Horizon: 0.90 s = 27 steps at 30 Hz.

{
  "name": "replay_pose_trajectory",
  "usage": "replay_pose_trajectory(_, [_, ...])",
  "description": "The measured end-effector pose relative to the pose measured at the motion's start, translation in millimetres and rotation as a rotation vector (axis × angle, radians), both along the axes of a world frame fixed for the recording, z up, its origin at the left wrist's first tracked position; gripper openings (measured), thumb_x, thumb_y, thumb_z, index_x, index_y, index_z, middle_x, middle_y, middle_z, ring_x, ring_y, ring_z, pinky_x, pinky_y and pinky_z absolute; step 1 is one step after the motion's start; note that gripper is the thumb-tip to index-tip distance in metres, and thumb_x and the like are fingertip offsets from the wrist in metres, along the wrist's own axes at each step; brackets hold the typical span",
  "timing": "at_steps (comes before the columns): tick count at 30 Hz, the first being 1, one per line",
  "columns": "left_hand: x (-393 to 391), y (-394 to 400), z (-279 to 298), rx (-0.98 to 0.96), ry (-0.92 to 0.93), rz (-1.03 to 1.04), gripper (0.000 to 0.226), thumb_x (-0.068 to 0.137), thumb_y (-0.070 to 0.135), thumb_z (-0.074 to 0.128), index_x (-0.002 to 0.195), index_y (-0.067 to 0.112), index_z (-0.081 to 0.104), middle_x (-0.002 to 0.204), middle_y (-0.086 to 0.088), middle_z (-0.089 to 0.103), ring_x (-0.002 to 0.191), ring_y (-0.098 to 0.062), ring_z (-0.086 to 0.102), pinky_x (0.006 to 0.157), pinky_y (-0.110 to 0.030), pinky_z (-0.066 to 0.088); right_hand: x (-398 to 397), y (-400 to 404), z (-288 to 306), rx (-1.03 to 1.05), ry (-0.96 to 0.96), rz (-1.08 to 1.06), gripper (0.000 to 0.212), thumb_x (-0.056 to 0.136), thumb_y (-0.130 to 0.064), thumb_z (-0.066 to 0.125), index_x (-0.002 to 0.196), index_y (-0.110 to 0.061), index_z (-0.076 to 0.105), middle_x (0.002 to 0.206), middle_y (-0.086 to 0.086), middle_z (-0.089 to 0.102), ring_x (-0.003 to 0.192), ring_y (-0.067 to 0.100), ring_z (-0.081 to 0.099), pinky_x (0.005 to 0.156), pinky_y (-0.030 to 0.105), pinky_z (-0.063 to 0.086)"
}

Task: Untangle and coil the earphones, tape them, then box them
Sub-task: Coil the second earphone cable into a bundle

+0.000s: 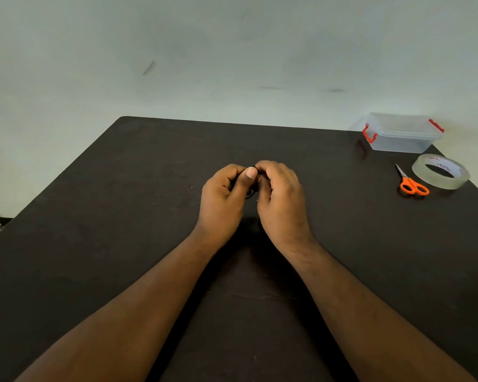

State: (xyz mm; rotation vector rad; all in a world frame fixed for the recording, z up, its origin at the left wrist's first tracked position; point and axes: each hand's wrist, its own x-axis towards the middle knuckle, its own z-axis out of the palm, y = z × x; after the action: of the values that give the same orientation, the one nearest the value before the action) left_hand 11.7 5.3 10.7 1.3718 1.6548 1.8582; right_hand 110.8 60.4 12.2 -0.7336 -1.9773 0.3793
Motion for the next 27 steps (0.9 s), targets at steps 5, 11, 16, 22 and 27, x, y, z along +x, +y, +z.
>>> replay_pose_trajectory(5, [8,-3,-2,0.064,0.144,0.172,0.02,0.097,0.023,0.058,0.089,0.006,0.067,0.083,-0.001,0.067,0.079,-0.013,0.064,0.066,-0.019,0.051,-2,-1,1,0.035,-0.026,-0.002,0.027,0.096,-0.021,0.039,0.101,-0.008,0.062,0.093,0.005,0.063,0.084,0.019,0.054,0.075,0.028,0.045])
replay_pose_trajectory(11, [10,-2,-3,-0.001,-0.064,0.086,0.022,0.098,0.024,0.057,0.089,0.007,0.068,0.082,-0.003,0.069,0.078,-0.015,0.065,0.07,-0.03,0.055,3,1,2,-0.228,0.069,0.111,0.017,0.095,-0.008,0.054,0.105,-0.012,0.067,0.098,-0.002,0.061,0.091,0.013,0.06,0.079,0.025,0.05])
replay_pose_trajectory(16, [10,-3,-3,0.014,-0.264,-0.016,0.028,0.1,0.027,0.052,0.088,0.004,0.063,0.085,-0.02,0.064,0.077,-0.023,0.061,0.072,-0.043,0.053,8,-4,5,-0.531,0.149,0.248,0.022,0.091,-0.01,0.063,0.11,-0.021,0.069,0.105,-0.001,0.059,0.093,0.0,0.058,0.078,0.013,0.05])
replay_pose_trajectory(22, [13,-1,-6,0.013,-0.269,0.122,0.023,0.096,0.034,0.058,0.078,0.023,0.067,0.087,-0.007,0.068,0.086,-0.022,0.067,0.08,-0.046,0.057,5,-2,1,-0.332,0.189,0.094,0.01,0.08,-0.007,0.075,0.085,-0.013,0.07,0.091,-0.002,0.06,0.081,-0.002,0.057,0.071,0.008,0.044])
replay_pose_trajectory(27, [14,-1,-7,-0.008,-0.199,0.242,0.017,0.093,0.033,0.063,0.08,0.025,0.072,0.097,-0.002,0.066,0.096,-0.003,0.059,0.083,-0.023,0.051,6,-4,-3,0.005,0.11,0.01,0.011,0.082,0.002,0.067,0.089,-0.005,0.066,0.089,0.003,0.065,0.081,0.01,0.062,0.069,0.02,0.052])
